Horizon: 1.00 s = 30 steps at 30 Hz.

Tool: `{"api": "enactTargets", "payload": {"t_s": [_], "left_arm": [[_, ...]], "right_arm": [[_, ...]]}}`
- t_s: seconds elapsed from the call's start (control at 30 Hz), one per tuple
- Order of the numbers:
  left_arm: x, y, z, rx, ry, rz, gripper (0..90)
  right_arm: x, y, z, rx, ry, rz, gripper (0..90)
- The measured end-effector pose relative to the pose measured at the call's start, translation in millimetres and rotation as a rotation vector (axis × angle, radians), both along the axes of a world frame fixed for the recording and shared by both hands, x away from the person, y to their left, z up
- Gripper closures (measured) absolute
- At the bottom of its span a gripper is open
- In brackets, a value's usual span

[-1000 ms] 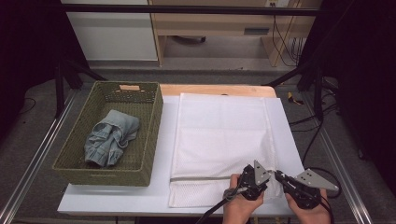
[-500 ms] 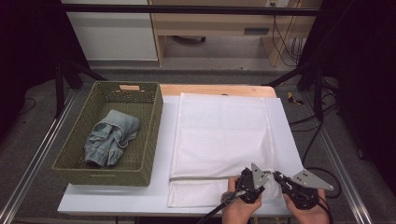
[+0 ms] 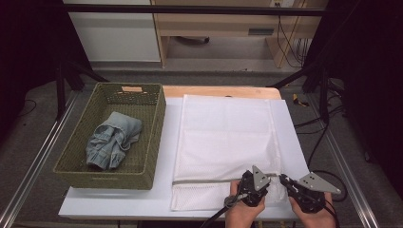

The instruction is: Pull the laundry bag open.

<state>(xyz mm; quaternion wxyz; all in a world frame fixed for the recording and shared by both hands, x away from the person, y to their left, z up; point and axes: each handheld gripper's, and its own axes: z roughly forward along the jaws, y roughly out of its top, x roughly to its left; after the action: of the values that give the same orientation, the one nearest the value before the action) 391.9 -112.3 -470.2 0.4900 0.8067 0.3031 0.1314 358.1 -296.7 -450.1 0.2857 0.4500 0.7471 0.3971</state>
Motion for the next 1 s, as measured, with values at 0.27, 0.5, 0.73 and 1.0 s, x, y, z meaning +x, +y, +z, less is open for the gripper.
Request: {"api": "enactTargets", "payload": {"t_s": [0.27, 0.5, 0.73, 1.0], "left_arm": [[-1.1, 1.9, -0.6, 0.007, -0.006, 0.013, 86.6], [-2.7, 4.1, -1.8, 0.023, -0.011, 0.023, 86.7], [-0.1, 12.1, -4.4, 0.023, 0.001, 0.037, 86.6], [3.2, 25.3, -6.1, 0.013, 0.019, 0.063, 86.6]], "right_arm": [[0.1, 1.1, 1.4, -0.008, 0.005, 0.002, 86.9], [0.5, 1.6, 0.7, -0.018, 0.009, 0.0, 87.0], [0.8, -0.4, 0.2, -0.017, 0.016, -0.011, 87.0], [0.7, -6.1, -0.8, 0.0, 0.024, -0.027, 87.0]]}}
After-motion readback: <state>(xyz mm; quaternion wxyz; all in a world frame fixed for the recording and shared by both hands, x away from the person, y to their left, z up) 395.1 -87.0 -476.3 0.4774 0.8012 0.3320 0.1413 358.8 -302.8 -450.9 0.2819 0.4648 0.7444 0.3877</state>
